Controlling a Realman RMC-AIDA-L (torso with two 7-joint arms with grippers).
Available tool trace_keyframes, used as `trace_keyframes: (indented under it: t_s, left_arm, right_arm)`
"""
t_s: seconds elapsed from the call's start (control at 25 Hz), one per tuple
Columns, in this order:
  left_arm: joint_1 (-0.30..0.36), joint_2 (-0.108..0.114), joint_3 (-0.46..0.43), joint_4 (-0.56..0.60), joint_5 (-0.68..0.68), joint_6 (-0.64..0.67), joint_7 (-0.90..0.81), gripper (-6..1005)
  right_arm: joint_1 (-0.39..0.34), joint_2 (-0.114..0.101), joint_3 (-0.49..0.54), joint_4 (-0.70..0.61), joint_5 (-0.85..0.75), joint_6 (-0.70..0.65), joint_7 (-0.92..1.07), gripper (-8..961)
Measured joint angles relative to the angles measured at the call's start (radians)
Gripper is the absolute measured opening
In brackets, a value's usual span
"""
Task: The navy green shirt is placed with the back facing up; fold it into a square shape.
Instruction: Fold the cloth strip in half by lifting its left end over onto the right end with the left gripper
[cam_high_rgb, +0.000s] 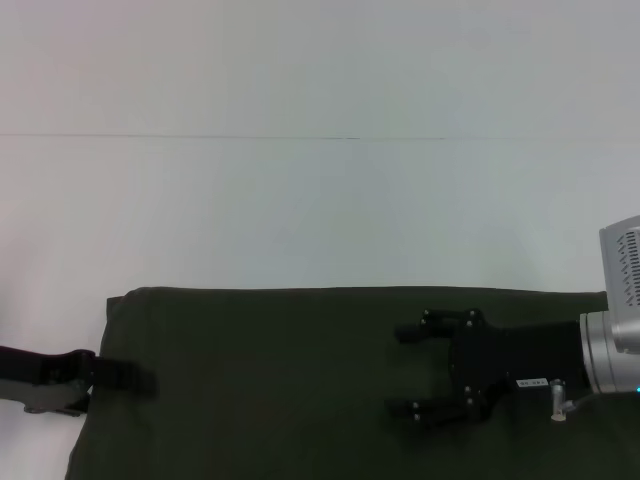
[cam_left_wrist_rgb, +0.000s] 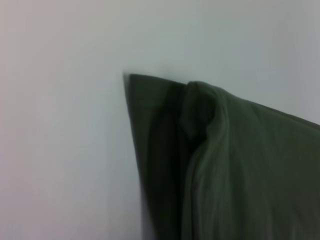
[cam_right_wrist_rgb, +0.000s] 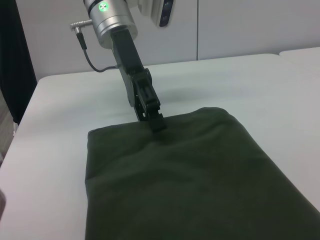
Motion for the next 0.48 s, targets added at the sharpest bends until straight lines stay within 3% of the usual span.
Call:
trace_keyframes:
  t_s: [0.12, 0.32, 0.44, 0.48]
  left_arm:
    - [0.002, -0.001, 0.001, 0.0, 0.005, -0.006, 0.009, 883]
    - [-0.001, -0.003, 0.036, -0.006, 0.005, -0.009, 0.011, 708]
    - [-0.002, -0.006, 0.052, -0.006, 0.006, -0.01, 0.007, 467]
    - [-0.003, -0.007, 0.054, -0.006, 0.006, -0.01, 0.007, 445]
  right_arm:
    - [-0.001, 0.0, 0.0, -0.001, -0.001, -0.004, 0.002, 924]
    - [-0.001, 0.0, 0.0, -0.002, 0.0, -0.011, 0.002, 924]
    - [-0.001, 0.0, 0.0, -0.003, 0.002, -0.017, 0.002, 924]
    - [-0.001, 0.0, 0.0, -0.004, 0.003, -0.017, 0.002, 924]
